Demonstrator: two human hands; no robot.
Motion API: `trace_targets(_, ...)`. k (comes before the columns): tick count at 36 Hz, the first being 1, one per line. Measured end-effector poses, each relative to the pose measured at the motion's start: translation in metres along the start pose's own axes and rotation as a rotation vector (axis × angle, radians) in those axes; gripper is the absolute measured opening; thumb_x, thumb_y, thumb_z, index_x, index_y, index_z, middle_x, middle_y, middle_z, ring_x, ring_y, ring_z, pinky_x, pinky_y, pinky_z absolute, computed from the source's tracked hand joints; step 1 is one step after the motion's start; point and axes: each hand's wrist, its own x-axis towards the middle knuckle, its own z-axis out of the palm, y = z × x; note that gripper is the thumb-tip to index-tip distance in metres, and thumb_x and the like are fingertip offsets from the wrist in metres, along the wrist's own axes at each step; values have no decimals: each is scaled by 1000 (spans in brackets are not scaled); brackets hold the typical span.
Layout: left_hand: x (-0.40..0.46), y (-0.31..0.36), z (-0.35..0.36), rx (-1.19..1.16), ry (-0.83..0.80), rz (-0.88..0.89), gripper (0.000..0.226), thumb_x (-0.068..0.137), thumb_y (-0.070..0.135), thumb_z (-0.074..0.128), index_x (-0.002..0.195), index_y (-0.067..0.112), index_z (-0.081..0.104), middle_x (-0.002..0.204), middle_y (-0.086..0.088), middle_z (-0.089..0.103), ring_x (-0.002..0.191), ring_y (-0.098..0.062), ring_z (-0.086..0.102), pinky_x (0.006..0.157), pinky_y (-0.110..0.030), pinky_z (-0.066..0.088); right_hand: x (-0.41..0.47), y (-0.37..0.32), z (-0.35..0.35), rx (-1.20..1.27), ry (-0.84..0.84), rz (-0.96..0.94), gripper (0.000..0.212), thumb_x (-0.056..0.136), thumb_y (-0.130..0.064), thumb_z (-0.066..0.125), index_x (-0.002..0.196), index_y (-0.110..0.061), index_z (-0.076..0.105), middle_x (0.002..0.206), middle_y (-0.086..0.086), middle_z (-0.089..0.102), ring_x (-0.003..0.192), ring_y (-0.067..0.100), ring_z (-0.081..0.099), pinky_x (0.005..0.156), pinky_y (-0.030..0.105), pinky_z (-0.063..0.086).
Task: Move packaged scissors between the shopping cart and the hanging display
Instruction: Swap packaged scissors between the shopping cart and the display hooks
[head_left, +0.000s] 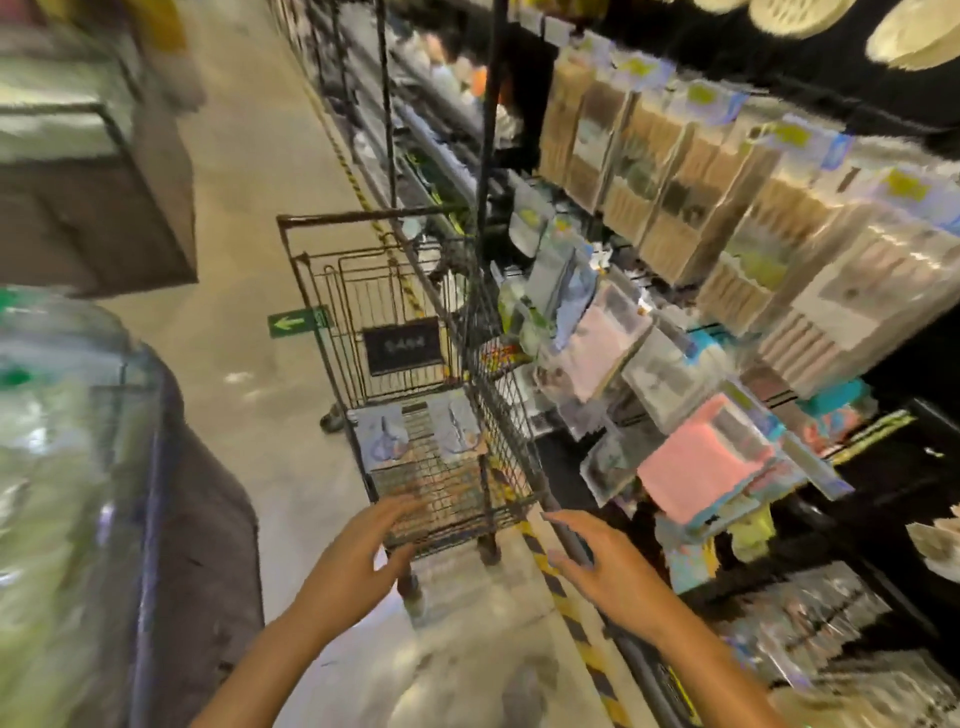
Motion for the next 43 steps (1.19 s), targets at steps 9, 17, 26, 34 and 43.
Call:
trace_targets(9,23,-29,5,26,94,-205,42,98,41,55,139,46,47,141,29,48,129,4,47,108,-29,44,106,18,-1,63,-95,-111,52,96,-44,63,145,-41,45,144,-24,47,133,-7,42,113,21,36)
trace_targets(17,70,-20,9,84,104,-330,43,101,31,56,141,41,46,139,26,50,129,7,46,108,-24,42,190,38,-28,124,-229,-162,52,97,-35,64,146,-34,46,141,-23,45,130,-7,41,108,11,30)
trace_targets(26,133,-19,18,26,99,-417,45,101,30,56,144,37,45,143,21,46,133,2,40,111,-19,31,258,47,-33,109,-320,-93,52,96,-35,65,145,-34,48,138,-19,47,130,-1,44,112,24,37)
trace_targets(34,175,-76,14,-38,21,-421,46,100,29,58,141,42,43,143,24,43,133,3,39,110,-17,30,302,40,-1,53,-374,36,52,93,-52,61,142,-48,43,149,-17,41,140,5,36,118,32,33)
trace_targets(43,225,-142,-6,-131,-79,-439,51,99,29,58,147,31,43,150,11,42,140,-10,37,116,-26,29,341,-2,28,-9,-345,251,62,92,-49,65,145,-22,48,145,-6,48,138,12,42,105,16,29)
